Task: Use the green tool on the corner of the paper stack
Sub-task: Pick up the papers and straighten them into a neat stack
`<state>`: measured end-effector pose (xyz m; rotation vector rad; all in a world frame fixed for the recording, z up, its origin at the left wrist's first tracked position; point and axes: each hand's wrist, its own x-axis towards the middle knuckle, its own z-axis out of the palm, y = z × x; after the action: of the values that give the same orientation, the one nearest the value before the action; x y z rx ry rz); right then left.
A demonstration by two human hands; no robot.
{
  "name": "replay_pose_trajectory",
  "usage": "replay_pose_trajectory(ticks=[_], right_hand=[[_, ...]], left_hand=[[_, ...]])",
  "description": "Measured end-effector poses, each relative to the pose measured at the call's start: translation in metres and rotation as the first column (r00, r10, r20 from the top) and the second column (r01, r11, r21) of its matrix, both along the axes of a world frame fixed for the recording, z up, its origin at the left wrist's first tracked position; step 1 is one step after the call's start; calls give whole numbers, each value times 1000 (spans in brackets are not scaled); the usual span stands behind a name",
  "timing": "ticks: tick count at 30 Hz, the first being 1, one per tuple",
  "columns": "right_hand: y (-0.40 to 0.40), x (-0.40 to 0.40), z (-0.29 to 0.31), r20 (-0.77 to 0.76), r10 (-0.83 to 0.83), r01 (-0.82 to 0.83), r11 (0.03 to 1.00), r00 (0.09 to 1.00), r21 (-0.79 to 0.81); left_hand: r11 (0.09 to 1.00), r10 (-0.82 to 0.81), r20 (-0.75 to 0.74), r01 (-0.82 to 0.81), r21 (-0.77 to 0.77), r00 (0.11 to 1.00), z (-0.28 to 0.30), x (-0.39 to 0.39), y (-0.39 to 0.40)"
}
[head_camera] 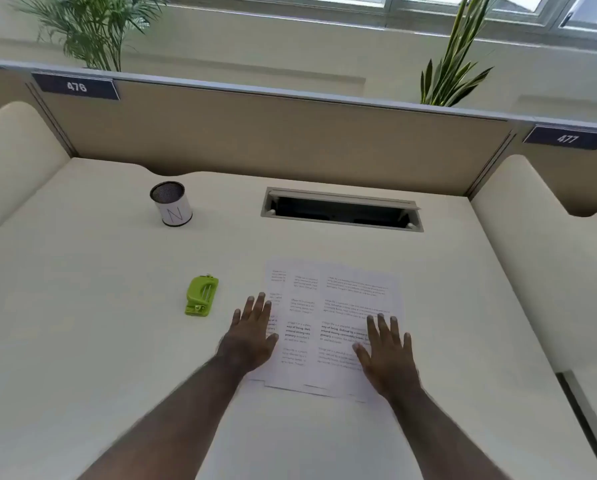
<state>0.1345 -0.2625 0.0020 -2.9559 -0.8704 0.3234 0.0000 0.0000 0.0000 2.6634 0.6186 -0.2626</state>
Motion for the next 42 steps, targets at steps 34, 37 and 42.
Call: replay_pose_trajectory(ticks=[34, 37, 42], right_hand=[[-28, 2, -15, -266, -236, 256, 966, 934, 40], [-24, -1, -15, -291, -245, 275, 959, 925, 66], [-15, -5, -13, -337, -247, 292, 952, 909, 91]], left_hand=[[846, 454, -147, -477, -238, 879, 5, 25, -25], [775, 520, -149, -538, -331, 841, 5, 24, -18], [734, 543, -89, -524, -432, 835, 8, 24, -9]])
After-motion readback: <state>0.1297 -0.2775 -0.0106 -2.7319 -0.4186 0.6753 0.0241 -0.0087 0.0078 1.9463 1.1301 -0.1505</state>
